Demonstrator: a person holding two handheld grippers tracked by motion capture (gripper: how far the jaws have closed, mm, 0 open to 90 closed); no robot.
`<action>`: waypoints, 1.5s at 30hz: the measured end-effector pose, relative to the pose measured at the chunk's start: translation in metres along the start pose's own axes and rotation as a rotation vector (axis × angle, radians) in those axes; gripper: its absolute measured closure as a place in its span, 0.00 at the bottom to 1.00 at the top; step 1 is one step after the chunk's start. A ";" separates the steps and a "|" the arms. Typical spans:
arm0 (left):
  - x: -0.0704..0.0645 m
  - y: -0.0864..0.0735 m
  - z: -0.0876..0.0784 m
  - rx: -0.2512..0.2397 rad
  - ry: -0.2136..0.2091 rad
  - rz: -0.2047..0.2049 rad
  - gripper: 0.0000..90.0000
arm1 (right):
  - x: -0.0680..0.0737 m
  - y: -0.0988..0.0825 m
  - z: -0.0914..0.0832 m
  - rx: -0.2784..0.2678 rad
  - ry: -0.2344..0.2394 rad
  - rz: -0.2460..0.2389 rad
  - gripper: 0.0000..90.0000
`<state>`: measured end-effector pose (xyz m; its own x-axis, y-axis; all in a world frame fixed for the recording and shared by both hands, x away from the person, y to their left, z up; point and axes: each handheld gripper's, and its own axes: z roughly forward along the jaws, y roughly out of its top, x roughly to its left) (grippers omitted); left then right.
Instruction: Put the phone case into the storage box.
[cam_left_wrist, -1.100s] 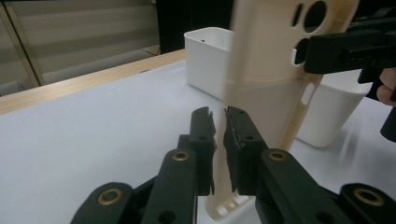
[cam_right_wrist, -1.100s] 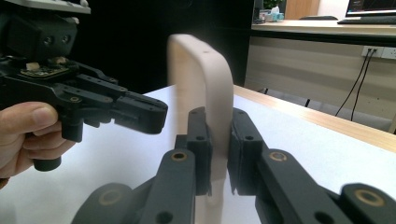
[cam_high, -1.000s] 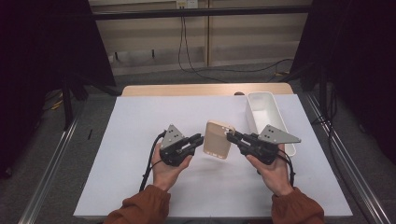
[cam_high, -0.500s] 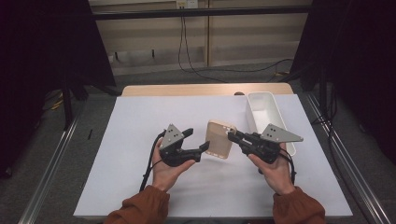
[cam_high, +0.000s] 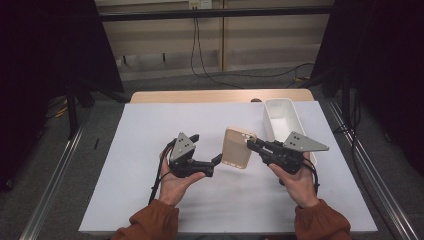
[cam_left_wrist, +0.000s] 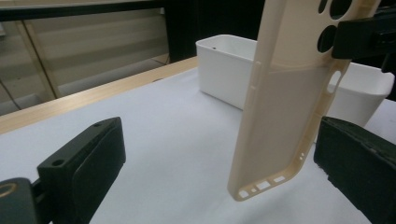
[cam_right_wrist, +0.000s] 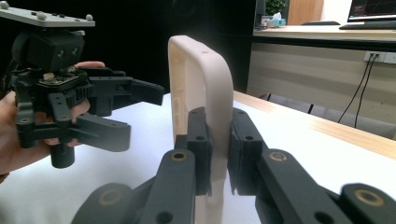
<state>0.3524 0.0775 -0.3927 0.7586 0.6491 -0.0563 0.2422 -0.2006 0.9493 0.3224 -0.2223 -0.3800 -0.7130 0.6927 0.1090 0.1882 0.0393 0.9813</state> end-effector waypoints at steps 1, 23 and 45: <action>0.000 0.000 -0.001 -0.001 0.007 0.004 0.03 | -0.001 0.000 -0.001 -0.005 -0.002 -0.002 0.90; 0.038 -0.025 -0.050 -0.069 0.122 -0.053 0.03 | -0.013 0.008 -0.015 -0.023 -0.046 0.000 0.90; 0.057 -0.050 -0.102 -0.075 0.182 -0.068 0.02 | -0.027 0.020 -0.014 -0.031 -0.054 -0.015 0.90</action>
<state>0.3220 0.1992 -0.4117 0.6182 0.7828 -0.0710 0.2384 -0.1007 0.9659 0.3357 -0.2505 -0.3612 -0.6778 0.7302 0.0859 0.1557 0.0283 0.9874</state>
